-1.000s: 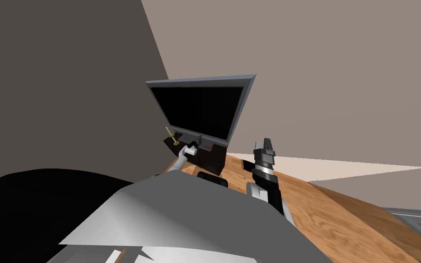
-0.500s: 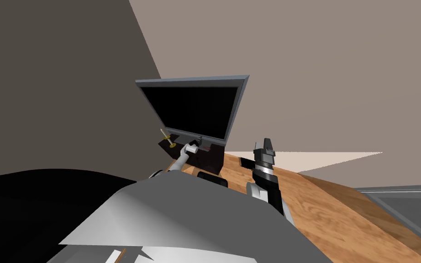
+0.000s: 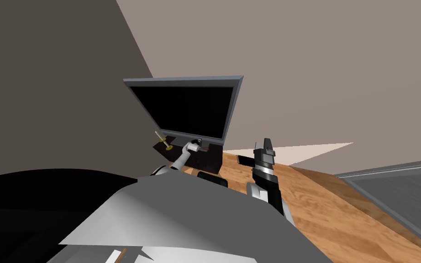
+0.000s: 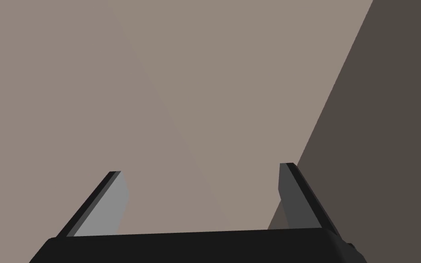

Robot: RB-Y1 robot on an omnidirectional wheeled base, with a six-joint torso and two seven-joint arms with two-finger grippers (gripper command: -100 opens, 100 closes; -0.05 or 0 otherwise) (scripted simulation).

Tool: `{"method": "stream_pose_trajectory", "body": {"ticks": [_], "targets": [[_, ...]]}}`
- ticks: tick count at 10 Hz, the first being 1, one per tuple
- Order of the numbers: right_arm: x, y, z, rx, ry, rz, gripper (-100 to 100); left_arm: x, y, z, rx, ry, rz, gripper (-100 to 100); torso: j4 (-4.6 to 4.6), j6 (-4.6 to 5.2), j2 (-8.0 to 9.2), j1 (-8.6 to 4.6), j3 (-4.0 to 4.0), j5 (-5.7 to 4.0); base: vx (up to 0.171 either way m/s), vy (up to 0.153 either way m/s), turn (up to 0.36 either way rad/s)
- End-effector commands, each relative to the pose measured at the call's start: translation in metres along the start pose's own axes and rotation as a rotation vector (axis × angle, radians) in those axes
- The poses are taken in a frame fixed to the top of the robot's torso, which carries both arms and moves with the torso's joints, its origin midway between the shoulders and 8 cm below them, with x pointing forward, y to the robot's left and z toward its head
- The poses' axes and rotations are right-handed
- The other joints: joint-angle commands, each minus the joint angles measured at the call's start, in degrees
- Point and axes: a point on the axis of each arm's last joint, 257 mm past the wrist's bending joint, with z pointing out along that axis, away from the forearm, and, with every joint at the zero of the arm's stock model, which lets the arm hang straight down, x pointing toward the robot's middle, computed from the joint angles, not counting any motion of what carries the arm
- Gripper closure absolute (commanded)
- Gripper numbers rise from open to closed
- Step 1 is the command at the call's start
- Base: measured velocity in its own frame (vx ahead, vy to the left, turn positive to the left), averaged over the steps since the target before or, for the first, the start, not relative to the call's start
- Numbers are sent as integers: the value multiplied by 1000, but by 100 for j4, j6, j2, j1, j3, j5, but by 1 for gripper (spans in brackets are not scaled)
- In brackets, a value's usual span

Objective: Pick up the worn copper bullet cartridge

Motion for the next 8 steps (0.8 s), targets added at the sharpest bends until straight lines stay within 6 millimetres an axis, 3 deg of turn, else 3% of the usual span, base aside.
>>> {"method": "stream_pose_trajectory", "body": {"ticks": [1,8], "targets": [[0,0,0,0,0,0,0,-2,6,4,-28,-6,-5,-100,0,0,0,0,0,0,-1,18,-46],[0,0,0,0,0,0,0,-9,57,15,-272,-57,-48,-100,0,-1,1,-2,0,0,-3,21,-130]]}}
